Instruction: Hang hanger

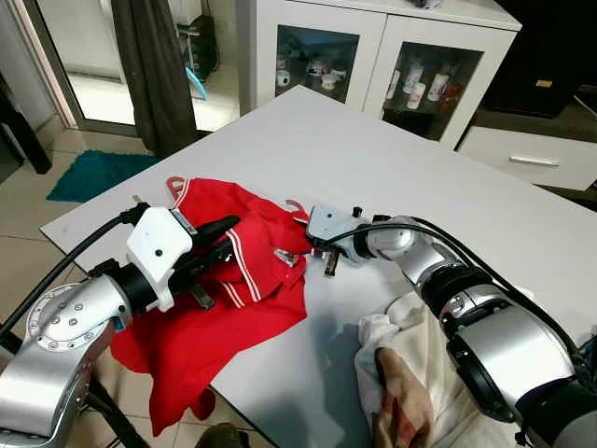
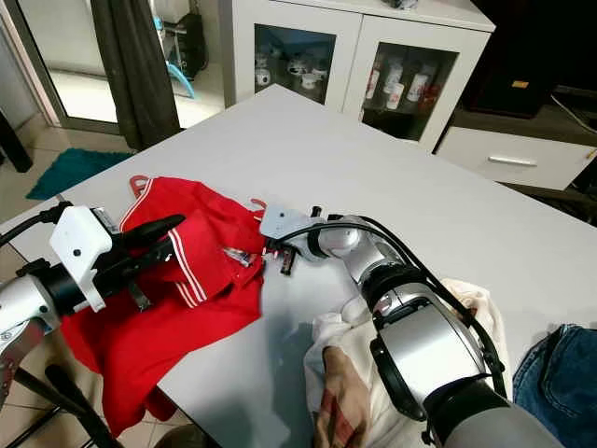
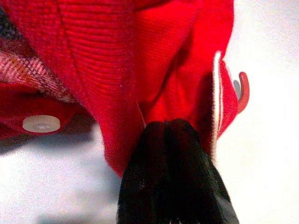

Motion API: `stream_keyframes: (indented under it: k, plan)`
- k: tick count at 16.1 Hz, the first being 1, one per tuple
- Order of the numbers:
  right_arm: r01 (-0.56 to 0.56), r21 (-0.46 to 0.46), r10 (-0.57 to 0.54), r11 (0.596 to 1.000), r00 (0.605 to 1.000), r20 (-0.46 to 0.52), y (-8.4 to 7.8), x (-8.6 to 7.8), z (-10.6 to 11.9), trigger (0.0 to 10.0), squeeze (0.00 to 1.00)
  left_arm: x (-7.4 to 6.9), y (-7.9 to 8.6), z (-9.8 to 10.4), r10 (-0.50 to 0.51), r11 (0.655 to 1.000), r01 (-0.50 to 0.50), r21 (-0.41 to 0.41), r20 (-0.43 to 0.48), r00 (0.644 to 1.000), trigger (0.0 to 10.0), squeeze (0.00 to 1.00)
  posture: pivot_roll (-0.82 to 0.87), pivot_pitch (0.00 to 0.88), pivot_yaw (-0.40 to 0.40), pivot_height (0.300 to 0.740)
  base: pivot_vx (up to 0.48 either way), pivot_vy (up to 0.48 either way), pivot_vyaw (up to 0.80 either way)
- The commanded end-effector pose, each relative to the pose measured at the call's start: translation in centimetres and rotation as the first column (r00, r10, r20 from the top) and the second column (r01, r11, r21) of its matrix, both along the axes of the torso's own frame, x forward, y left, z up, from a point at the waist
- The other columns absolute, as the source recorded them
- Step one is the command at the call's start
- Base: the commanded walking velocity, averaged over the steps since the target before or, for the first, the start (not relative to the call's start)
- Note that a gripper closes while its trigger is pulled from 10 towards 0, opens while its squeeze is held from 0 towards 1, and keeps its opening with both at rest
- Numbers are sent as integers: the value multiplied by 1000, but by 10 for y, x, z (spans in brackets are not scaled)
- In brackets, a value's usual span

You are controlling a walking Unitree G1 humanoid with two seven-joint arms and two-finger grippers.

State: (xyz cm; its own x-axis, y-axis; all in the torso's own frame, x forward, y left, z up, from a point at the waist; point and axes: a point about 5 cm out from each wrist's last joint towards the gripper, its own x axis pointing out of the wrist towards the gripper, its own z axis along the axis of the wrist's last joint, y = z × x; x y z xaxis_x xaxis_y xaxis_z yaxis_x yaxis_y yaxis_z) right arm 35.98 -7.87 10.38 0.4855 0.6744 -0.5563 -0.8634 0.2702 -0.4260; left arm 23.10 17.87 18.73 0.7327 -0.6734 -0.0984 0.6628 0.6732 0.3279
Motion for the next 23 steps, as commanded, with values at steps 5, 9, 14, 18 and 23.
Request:
stream_keyframes:
  k: [5,9,14,18,23]
  plan:
    - [187,51,-192,981,977,96,-8,10,5,10000,0,-25,-9,-17,-109,975,70,-210,-182,977,10000,0,202,20,-70,740,0,0,0]
    - [184,58,-189,981,978,84,-5,7,0,10000,0,-21,-8,-26,-63,962,2,-274,-215,975,10000,0,199,20,-70,740,0,0,0]
    - [288,36,-290,957,948,128,-15,12,0,10000,0,-45,-1,-11,-129,979,86,-187,-232,964,10000,0,206,22,-79,740,0,0,0]
    - [344,80,-352,936,922,159,-17,18,9,10000,0,-54,8,-27,-91,990,52,-128,-323,942,10000,1000,210,21,-78,740,0,0,0]
    - [431,395,-481,811,876,30,-17,28,34,10000,0,-38,24,-38,54,972,-111,-205,-263,963,10000,0,210,23,-70,740,0,0,0]
